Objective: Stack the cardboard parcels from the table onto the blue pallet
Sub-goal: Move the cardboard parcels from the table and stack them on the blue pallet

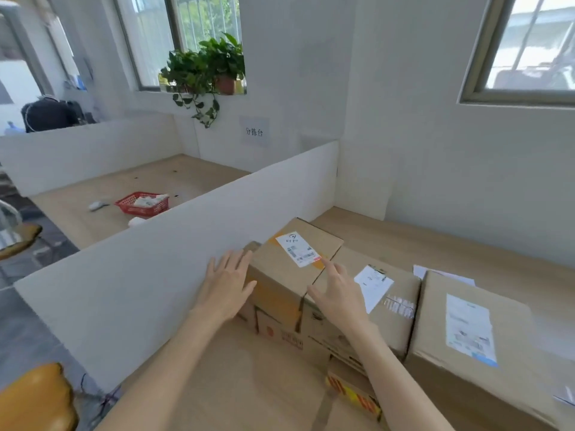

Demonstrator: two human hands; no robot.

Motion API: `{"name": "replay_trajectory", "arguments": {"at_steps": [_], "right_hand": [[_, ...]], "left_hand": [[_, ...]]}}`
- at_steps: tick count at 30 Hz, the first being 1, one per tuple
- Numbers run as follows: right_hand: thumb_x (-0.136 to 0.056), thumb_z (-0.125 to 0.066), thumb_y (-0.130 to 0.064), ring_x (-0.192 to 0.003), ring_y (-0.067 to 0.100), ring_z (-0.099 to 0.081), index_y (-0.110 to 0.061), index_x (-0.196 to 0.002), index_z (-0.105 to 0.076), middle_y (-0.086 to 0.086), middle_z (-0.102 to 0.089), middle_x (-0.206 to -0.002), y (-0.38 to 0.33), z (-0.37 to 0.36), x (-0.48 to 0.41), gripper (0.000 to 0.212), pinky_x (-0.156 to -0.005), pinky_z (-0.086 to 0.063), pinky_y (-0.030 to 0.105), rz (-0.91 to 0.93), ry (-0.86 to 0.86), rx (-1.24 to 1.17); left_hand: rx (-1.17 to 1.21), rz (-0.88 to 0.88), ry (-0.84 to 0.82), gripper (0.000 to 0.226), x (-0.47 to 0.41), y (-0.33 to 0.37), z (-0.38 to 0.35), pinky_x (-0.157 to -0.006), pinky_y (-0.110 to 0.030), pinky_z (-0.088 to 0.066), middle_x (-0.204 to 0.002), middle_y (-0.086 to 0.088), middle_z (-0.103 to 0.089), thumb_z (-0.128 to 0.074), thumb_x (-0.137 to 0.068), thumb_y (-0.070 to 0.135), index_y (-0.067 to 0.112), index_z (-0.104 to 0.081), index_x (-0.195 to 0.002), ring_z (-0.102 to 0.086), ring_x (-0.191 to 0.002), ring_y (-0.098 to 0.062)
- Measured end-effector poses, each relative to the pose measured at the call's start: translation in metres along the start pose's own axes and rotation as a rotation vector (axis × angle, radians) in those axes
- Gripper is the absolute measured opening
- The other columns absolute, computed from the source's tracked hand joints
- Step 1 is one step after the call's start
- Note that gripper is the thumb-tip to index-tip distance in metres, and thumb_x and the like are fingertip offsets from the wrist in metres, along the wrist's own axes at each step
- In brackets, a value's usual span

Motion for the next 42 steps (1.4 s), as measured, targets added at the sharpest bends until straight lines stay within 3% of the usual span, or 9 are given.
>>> {"name": "replay_trajectory", "arguments": {"at_steps": [7,10,12,13,17,23,29,34,42], "right_hand": [[-0.086,-0.05,-0.061,-0.145,0.026,-0.017,-0.023,-0.152,-0.014,0.0,-0.03,-0.153,0.012,-0.058,-0.033,0.084,-0.116,-0.019,0.041,-0.099,0.018,0.274],[-0.086,-0.047,-0.064,-0.148,0.028,-0.005,-0.021,-0.153,-0.009,0.002,-0.022,-0.157,0.018,-0.078,-0.038,0.088,-0.118,-0.013,0.043,-0.184,-0.003,0.332],[-0.085,-0.047,-0.066,-0.149,0.027,-0.003,-0.019,-0.153,-0.01,0.003,-0.02,-0.158,0.02,-0.085,-0.04,0.09,-0.118,-0.012,0.043,-0.232,-0.008,0.366],[-0.084,-0.048,-0.067,-0.148,0.028,-0.003,-0.019,-0.152,-0.011,0.004,-0.019,-0.158,0.021,-0.089,-0.041,0.091,-0.118,-0.012,0.043,-0.251,-0.012,0.389],[-0.08,-0.049,-0.072,-0.148,0.031,-0.002,-0.02,-0.15,-0.017,0.01,-0.015,-0.158,0.018,-0.101,-0.042,0.093,-0.118,-0.011,0.045,-0.308,0.013,0.435],[-0.08,-0.047,-0.074,-0.148,0.03,0.012,-0.029,-0.152,0.004,0.011,0.003,-0.161,0.013,-0.116,-0.043,0.099,-0.118,0.005,0.044,-0.368,0.035,0.479],[-0.075,-0.055,-0.072,-0.149,0.029,0.001,-0.042,-0.149,0.011,0.006,-0.02,-0.159,0.006,-0.127,-0.059,0.103,-0.12,-0.006,0.047,-0.373,0.011,0.373],[-0.072,-0.064,-0.066,-0.148,0.028,-0.001,-0.04,-0.151,0.0,0.004,-0.027,-0.157,0.008,-0.13,-0.062,0.105,-0.119,0.0,0.048,-0.36,0.048,0.346],[-0.071,-0.067,-0.064,-0.148,0.024,-0.012,-0.044,-0.15,-0.004,0.003,-0.031,-0.155,-0.019,-0.105,-0.073,0.103,-0.117,-0.003,0.049,-0.308,0.117,0.269]], "left_hand": [[-0.047,-0.248,-0.03,0.083,-0.086,-0.002,-0.055,-0.117,-0.048,-0.007,-0.158,-0.002,-0.017,-0.03,-0.09,0.066,0.017,-0.006,-0.153,-0.005,-0.148,-0.023],[-0.09,-0.366,-0.066,0.1,-0.111,0.003,-0.08,-0.117,-0.049,-0.01,-0.158,-0.004,-0.019,-0.002,-0.072,0.084,0.026,-0.003,-0.153,-0.007,-0.147,-0.027],[-0.074,-0.407,-0.108,0.114,-0.123,0.001,-0.095,-0.118,-0.049,-0.006,-0.159,-0.006,-0.012,0.02,-0.055,0.089,0.032,0.003,-0.152,-0.002,-0.147,-0.027],[-0.046,-0.416,-0.137,0.117,-0.126,-0.002,-0.102,-0.118,-0.049,-0.002,-0.161,-0.006,-0.007,0.021,-0.05,0.091,0.034,0.006,-0.152,0.002,-0.148,-0.026],[0.105,-0.434,-0.234,0.113,-0.128,-0.013,-0.121,-0.117,-0.047,-0.001,-0.161,-0.007,-0.001,-0.007,-0.052,0.097,0.042,0.017,-0.148,0.004,-0.148,-0.023],[0.349,-0.409,-0.2,0.105,-0.131,-0.031,-0.129,-0.119,-0.037,-0.011,-0.16,-0.001,-0.013,-0.025,-0.062,0.091,0.043,0.011,-0.149,-0.01,-0.147,-0.019],[0.422,-0.401,-0.233,0.108,-0.141,-0.046,-0.137,-0.118,-0.038,-0.014,-0.158,0.001,-0.018,-0.04,-0.062,0.09,0.046,0.009,-0.148,-0.014,-0.146,-0.019],[0.48,-0.413,-0.182,0.112,-0.145,-0.042,-0.133,-0.117,-0.039,-0.021,-0.152,-0.002,-0.032,-0.06,-0.062,0.079,0.043,0.0,-0.15,-0.027,-0.141,-0.022],[0.521,-0.41,-0.055,0.108,-0.151,-0.06,-0.09,-0.112,-0.04,-0.03,-0.148,-0.003,-0.037,-0.064,-0.066,0.073,0.037,-0.009,-0.151,-0.04,-0.131,-0.023]]}}
Point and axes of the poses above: each hand's wrist, its own x-axis away from the middle knuckle, its own z-axis out of the back of the hand, y = z × x, the point moved 10 cm from there along -x, towards the middle knuckle
